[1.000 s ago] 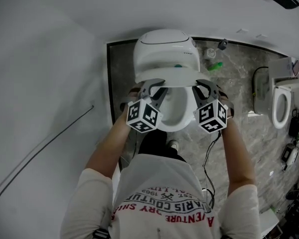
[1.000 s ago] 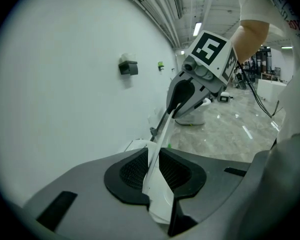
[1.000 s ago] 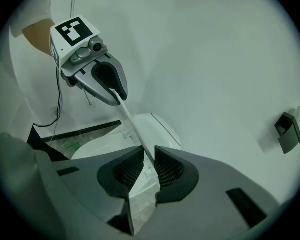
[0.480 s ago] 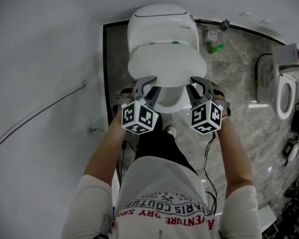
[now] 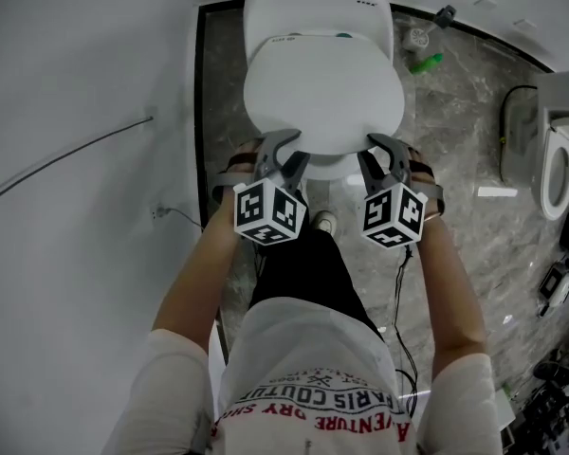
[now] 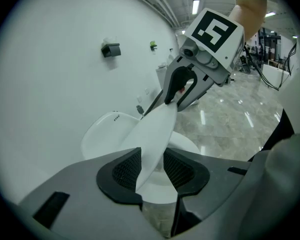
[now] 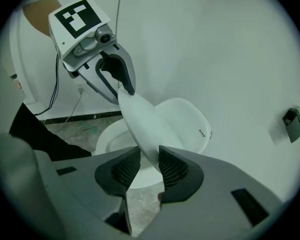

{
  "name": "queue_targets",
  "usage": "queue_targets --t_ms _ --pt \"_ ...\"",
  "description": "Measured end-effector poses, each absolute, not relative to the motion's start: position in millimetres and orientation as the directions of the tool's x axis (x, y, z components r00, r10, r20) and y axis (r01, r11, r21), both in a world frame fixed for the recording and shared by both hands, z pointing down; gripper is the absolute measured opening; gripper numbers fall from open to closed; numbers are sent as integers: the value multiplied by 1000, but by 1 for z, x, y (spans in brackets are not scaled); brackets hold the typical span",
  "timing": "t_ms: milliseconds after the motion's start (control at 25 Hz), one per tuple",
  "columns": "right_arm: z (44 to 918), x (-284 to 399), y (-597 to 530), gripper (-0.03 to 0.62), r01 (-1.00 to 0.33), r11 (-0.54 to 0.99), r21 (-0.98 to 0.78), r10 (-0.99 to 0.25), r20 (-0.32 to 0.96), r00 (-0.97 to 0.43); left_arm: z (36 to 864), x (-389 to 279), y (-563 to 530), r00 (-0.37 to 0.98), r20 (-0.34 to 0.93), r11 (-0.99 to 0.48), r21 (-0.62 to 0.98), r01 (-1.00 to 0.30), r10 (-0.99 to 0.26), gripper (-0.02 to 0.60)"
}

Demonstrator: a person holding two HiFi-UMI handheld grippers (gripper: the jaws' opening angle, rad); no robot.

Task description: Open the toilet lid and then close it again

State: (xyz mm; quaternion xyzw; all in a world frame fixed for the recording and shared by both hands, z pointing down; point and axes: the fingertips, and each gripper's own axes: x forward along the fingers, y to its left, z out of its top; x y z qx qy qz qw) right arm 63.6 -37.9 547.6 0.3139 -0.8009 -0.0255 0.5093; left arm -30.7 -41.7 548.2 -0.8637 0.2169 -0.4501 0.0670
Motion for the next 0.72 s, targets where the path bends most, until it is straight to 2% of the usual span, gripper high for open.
queue_targets --t_ms 240,720 --pt "599 57 0 106 -407 840 357 -488 826 -281 596 -34 -1 520 775 -921 -206 -330 -360 173" --pt "694 58 47 124 -342 888 306 -410 865 -290 693 -31 46 477 826 -938 -162 -307 -299 201"
